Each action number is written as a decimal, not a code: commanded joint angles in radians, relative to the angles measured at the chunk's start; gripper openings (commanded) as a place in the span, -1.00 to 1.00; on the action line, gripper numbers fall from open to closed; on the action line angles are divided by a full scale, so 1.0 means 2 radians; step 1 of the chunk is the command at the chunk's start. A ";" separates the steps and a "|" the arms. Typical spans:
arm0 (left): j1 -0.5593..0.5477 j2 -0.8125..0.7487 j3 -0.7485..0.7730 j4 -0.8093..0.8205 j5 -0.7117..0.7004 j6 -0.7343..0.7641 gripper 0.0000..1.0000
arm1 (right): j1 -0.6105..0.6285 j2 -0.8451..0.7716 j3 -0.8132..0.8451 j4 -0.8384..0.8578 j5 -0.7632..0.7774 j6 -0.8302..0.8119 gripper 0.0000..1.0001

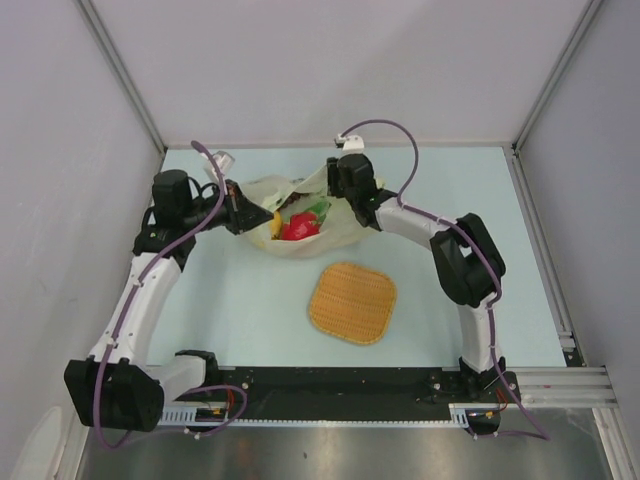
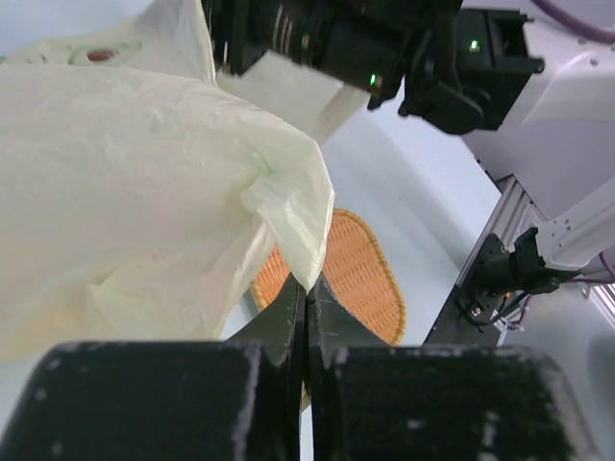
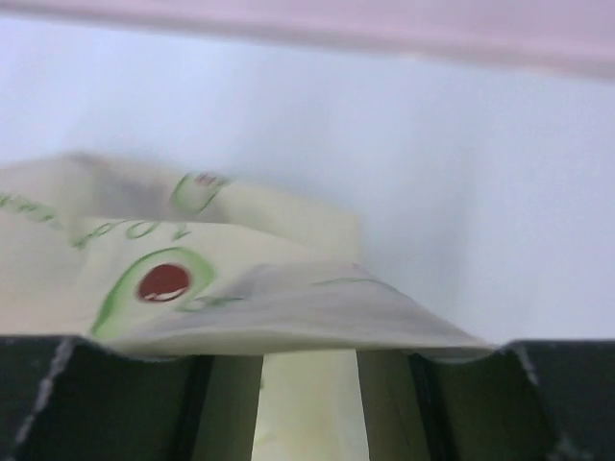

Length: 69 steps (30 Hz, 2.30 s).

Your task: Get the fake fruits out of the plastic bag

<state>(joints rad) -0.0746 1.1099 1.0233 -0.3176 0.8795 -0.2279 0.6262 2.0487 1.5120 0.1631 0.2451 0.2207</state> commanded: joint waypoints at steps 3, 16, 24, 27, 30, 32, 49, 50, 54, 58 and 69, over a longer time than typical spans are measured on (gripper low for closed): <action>-0.019 0.016 0.011 0.045 0.013 -0.010 -0.99 | -0.022 -0.029 0.009 0.039 0.047 -0.050 -0.13; -0.023 0.020 0.018 0.047 -0.004 -0.012 -0.99 | 0.030 -0.024 -0.008 -0.012 -0.093 0.063 -0.48; -0.022 0.029 0.027 0.014 -0.007 0.010 -1.00 | 0.017 0.029 0.042 -0.078 -0.089 0.172 -0.03; -0.023 0.038 0.038 -0.012 -0.014 0.039 -0.99 | 0.014 0.049 0.059 -0.096 -0.090 0.198 0.05; -0.023 0.047 0.054 -0.043 -0.028 0.074 -0.99 | 0.008 0.075 0.085 -0.101 -0.099 0.222 0.03; -0.023 0.052 0.060 -0.054 -0.028 0.083 -1.00 | 0.003 0.098 0.098 -0.102 -0.100 0.232 0.04; -0.047 0.083 0.067 -0.090 -0.059 0.135 -0.99 | -0.011 0.144 0.191 -0.243 -0.065 0.328 0.00; -0.047 0.085 0.067 -0.090 -0.059 0.135 -0.99 | -0.009 0.139 0.179 -0.255 -0.067 0.345 -0.01; -0.047 0.087 0.069 -0.091 -0.062 0.137 -0.99 | -0.004 0.141 0.164 -0.270 -0.067 0.380 0.01; -0.047 0.089 0.074 -0.106 -0.071 0.154 -0.99 | -0.006 0.179 0.195 -0.252 -0.041 0.374 -0.06; -0.024 0.081 0.060 -0.084 -0.072 0.137 -1.00 | -0.034 0.139 0.174 -0.105 -0.117 0.192 -1.00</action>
<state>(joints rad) -0.1543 1.2888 1.1412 -0.5404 0.7132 0.0708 0.5865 2.4275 1.9106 -0.1543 0.0826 0.7498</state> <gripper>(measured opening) 0.007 0.009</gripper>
